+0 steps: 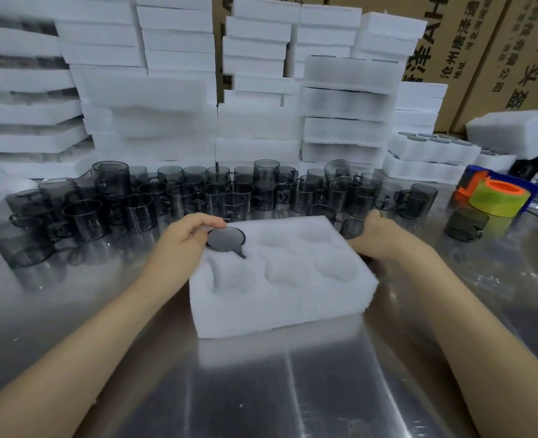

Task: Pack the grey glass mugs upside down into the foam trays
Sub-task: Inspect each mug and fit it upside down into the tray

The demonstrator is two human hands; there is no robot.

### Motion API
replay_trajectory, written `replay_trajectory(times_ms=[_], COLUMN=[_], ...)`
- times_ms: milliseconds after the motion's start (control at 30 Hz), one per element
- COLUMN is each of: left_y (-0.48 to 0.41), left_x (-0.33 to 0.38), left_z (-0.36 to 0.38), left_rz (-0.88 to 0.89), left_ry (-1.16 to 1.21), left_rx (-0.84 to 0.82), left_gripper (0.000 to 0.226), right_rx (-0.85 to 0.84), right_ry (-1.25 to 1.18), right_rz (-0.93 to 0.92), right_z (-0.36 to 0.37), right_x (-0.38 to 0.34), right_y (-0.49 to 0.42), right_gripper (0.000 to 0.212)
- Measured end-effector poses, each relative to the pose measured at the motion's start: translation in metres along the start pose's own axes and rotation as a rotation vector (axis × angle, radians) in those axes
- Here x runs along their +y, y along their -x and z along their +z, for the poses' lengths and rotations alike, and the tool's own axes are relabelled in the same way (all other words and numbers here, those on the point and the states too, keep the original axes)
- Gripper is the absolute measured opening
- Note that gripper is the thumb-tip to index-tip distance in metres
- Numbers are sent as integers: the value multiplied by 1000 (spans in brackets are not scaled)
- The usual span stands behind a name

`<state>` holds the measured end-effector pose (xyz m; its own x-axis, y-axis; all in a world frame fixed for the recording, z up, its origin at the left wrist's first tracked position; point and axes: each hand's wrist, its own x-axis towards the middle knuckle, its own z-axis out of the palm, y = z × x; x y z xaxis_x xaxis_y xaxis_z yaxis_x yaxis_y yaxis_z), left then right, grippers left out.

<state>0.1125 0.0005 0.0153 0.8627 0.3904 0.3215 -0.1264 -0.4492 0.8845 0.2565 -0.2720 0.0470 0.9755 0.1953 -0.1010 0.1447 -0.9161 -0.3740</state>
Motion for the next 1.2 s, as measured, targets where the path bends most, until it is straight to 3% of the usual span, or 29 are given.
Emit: replay_trajectory(times_ms=[100,233,333,467,567,667,900,967,1033,1100,1200], left_y=[1,2,2,2,3,3,4,5,7,10,18], left_x=[4,3,3,4,5,5,6,11,23,36,55], left_z=[0,-1,-1,-1,-1,0,0,-2,-6,-1,12], left_rz=[23,35,42,53,49,42,55,157,366,404,129], left_ry=[-2,-3,-1,-4,1,17,-36,-194,-347,-209,244], left_rx=[-3,-8,-21,-23,-27,-31,-22,48,148,135,-72], left_gripper=[41,41,42,43,44,45,43,37,33,31,32], right_rx=[130,518,606,586,456,398,472,498,532,569,597], right_ry=[-149,-302,-462,-472,-574,-511,-471,-446,-436,-449,-481], right_rz=[-47,-381,-595,-831,-815,-875,-968,-1006,-1043,-1069,-1107], right_z=[0,3,9,15,15,19,19,18,19,20,29], right_x=[-2,-17,-32,-44,-51,-55,-55,-57,-59,-65,-80], right_y=[2,8,18,30,37,42,46,48,49,53,61], right_gripper=[92,67,65,64,68,70,67,66,65,64,62])
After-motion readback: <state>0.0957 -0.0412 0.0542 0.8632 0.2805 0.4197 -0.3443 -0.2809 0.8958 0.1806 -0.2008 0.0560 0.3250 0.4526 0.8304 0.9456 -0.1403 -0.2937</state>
